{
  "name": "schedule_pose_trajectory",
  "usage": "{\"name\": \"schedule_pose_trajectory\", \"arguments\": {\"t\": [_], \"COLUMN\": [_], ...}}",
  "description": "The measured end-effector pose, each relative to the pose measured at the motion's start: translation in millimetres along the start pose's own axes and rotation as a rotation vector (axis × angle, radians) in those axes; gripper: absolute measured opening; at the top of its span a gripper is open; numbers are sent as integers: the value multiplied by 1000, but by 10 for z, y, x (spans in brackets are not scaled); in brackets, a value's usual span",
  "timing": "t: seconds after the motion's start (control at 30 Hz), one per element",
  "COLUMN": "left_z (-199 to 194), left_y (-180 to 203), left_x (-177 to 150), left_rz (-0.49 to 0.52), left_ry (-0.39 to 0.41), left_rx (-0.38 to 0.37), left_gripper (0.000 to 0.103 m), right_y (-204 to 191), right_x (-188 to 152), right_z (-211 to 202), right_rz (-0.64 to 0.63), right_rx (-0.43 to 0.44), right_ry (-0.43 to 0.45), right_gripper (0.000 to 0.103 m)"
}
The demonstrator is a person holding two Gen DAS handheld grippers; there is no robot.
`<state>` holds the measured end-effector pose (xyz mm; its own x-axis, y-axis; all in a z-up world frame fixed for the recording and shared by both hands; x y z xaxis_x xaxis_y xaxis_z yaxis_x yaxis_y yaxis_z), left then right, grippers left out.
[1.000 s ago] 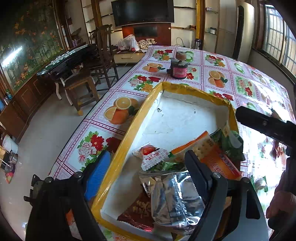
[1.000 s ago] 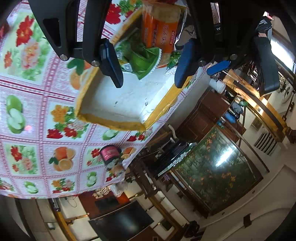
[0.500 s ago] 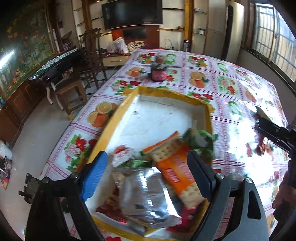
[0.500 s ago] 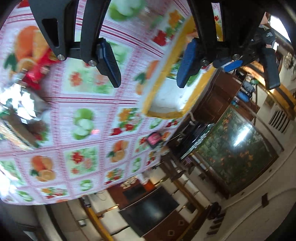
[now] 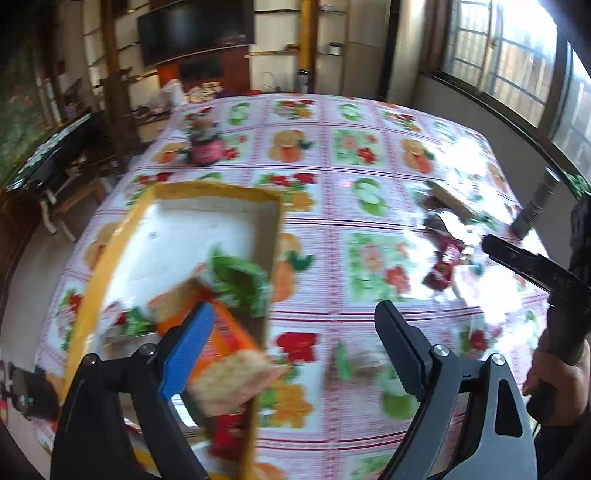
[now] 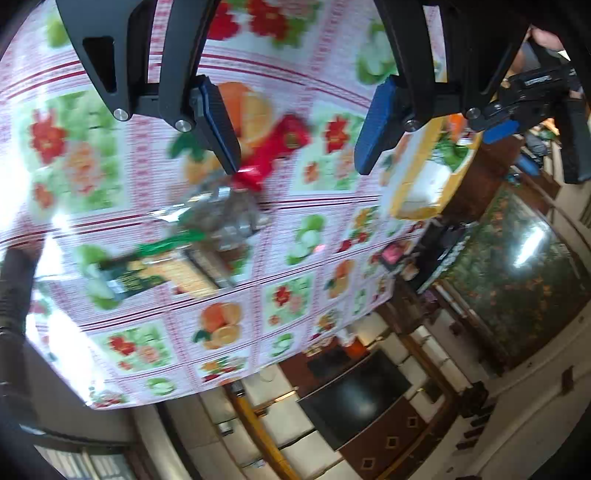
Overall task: Organize snacks
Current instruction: 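Grasp the red chocolate bar with the left tool while the right tool grasps the cracker pack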
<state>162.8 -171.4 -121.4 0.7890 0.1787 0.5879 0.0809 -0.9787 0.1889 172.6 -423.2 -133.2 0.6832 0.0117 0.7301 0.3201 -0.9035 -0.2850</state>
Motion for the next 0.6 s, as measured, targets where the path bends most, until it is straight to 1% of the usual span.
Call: {"name": "schedule_pose_trajectory", "arguments": {"t": [0.1,0.17,0.23,0.3,0.4,0.53,0.6], "left_z": [64,143,239,415,658,899,1011], "left_y": [267,473,655,857,1084,1276,1369], "left_x": [-20,-44,-60,-78,-107,-106,-97], "left_rz": [37,70,98,133,156,188,208], "left_ry": [-19,-46,-65,-107,-174,-208,-214], "left_rx": [-34,-57,-77,-92,-110,-96,-92], "left_gripper": [89,90,90,90,90,90,90], "right_y": [138,204,288,374,482,581,634], "right_x": [71,176,290,399,518,568,576], "right_z": [11,53,132,237,404,664,781], "right_rz": [-57,-111,-135,-135,-144,-165,-178], "right_rx": [-101,-170,-203,-205,-205,-200,-212], "right_ry": [-15,-27,-30,-39,-69,-138,-166], "right_gripper": [64,64,64,64,64,64,64]}}
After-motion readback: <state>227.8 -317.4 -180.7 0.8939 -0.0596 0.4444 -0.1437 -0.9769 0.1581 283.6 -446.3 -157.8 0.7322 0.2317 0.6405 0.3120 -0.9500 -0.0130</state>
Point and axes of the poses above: each gripper's, at about its wrist camera, not at the fingertips, and z roughly the way its jaws point, y to its right, x to its top, the point moved 6 cm from there along z, roughly the way its jaws point, and after that the axes turned 14 degrees about -z, right-handed, at the moved point
